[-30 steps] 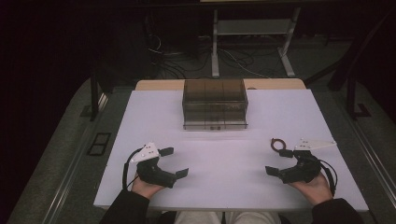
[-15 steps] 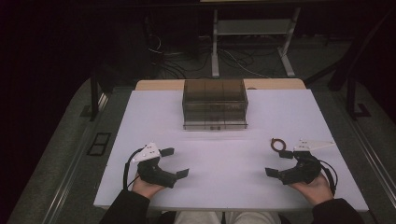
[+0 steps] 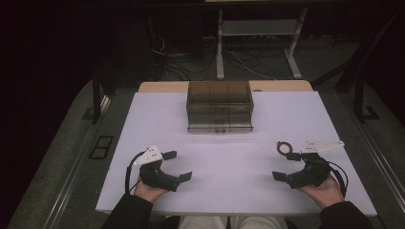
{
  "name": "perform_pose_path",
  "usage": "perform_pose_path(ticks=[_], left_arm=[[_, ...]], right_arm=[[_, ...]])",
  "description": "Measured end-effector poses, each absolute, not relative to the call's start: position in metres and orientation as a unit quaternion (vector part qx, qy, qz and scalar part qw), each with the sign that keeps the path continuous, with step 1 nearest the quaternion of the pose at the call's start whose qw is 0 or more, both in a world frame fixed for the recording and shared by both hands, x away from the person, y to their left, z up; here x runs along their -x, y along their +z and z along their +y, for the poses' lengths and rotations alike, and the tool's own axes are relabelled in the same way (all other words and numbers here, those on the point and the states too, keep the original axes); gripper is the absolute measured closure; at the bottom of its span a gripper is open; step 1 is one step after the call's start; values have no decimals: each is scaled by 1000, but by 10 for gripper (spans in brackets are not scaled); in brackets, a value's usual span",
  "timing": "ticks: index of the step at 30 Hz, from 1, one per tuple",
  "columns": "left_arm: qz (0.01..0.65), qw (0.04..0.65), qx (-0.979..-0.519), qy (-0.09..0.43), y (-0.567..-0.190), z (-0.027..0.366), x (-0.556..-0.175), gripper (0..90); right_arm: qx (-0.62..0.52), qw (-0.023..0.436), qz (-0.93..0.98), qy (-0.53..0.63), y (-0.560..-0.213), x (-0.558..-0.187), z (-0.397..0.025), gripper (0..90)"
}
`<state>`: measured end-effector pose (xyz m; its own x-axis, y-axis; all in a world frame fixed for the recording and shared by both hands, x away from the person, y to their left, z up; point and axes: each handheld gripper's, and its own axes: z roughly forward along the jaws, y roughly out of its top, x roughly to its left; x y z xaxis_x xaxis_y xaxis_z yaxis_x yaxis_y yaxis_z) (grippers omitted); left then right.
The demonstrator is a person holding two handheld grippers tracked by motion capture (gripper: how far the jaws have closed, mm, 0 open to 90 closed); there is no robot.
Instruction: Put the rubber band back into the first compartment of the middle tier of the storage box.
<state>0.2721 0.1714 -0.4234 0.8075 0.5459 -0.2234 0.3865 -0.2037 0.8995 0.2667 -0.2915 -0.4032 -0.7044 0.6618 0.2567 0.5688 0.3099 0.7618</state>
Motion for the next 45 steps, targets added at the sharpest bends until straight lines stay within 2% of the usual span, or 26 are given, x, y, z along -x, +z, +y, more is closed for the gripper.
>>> perform_pose_path(ticks=[15, 45], left_arm=[[303, 552, -773, 70, -424, 171, -272, 0], [300, 548, -777, 73, -424, 172, -272, 0]], right_arm=[[-379, 51, 819, 429, -386, -278, -301, 2], [-378, 35, 832, 404, -373, -309, -316, 2]])
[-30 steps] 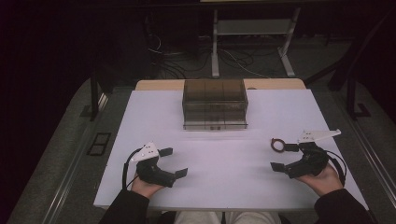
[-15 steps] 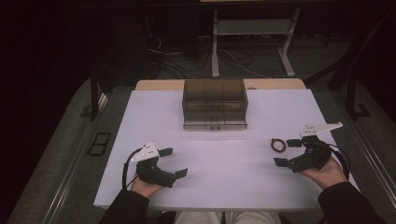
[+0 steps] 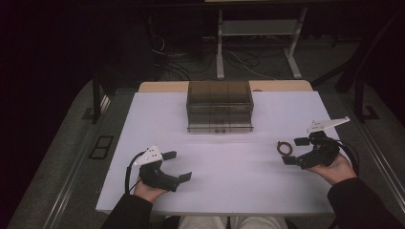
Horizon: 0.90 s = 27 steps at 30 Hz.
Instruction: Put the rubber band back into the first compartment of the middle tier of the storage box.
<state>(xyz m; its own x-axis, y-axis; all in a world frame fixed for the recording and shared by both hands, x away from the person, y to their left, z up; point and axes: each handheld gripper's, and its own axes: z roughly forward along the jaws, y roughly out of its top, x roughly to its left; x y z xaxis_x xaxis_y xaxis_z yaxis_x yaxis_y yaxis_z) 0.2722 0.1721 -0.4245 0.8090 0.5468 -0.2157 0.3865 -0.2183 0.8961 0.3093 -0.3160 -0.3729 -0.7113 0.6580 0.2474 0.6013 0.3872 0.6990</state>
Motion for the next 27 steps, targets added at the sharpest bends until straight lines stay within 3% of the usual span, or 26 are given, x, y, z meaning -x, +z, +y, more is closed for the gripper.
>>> perform_pose_path(ticks=[27], left_arm=[[300, 549, -776, 77, -424, 174, -272, 0]], right_arm=[[-379, 31, 847, 372, -388, -352, -326, 3]])
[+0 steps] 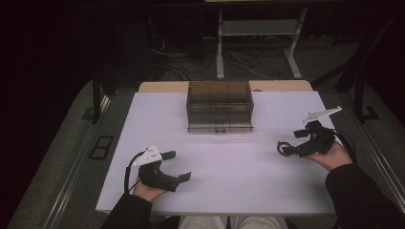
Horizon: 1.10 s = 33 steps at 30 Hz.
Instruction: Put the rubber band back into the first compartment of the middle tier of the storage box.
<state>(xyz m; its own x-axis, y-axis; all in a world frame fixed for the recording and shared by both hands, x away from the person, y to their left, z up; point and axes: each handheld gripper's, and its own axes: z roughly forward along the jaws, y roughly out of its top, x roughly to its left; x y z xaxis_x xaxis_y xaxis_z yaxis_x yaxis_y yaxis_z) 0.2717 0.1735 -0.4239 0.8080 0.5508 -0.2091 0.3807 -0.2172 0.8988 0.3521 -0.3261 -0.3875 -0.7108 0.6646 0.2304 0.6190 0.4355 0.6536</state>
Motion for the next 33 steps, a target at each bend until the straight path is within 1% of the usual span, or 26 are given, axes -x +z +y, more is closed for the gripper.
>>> perform_pose_path(ticks=[33], left_arm=[[297, 543, -782, 77, -425, 173, -271, 0]], right_arm=[[-356, 1, 883, 307, -418, -367, -308, 2]])
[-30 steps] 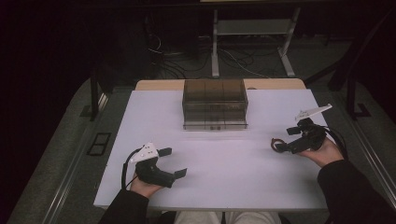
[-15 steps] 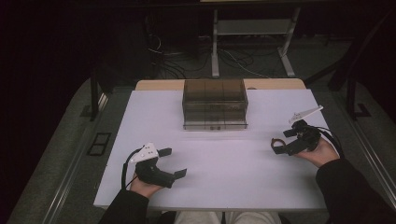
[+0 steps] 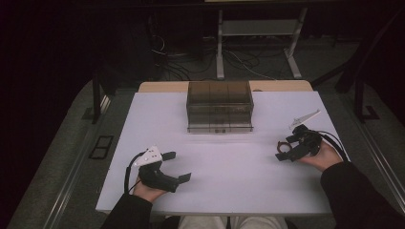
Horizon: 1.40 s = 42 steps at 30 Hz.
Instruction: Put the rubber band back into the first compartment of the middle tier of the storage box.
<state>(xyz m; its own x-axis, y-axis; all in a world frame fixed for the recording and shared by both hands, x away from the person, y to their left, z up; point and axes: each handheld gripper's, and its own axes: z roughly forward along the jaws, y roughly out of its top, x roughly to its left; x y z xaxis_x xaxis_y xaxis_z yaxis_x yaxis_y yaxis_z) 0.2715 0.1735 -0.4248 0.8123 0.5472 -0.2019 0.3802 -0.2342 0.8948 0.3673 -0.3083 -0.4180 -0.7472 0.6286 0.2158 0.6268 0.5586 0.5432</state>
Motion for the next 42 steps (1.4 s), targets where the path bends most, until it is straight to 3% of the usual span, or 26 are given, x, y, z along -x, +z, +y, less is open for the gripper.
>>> perform_pose_path(ticks=[8, 12, 13, 28, 42], left_arm=[[296, 543, -782, 76, -425, 173, -271, 0], [297, 542, -783, 76, -425, 173, -271, 0], [296, 542, -783, 76, -425, 173, -271, 0], [296, 541, -784, 75, -426, 172, -271, 0], [296, 540, -784, 75, -426, 172, -271, 0]], right_arm=[[-351, -2, 890, 292, -423, -368, -305, 3], [-349, -1, 891, 290, -424, -368, -307, 71], [-348, -3, 892, 289, -425, -369, -308, 125], [-340, 9, 898, 278, -430, -369, -310, 323], [-338, 30, 902, 266, -432, -368, -307, 622]])
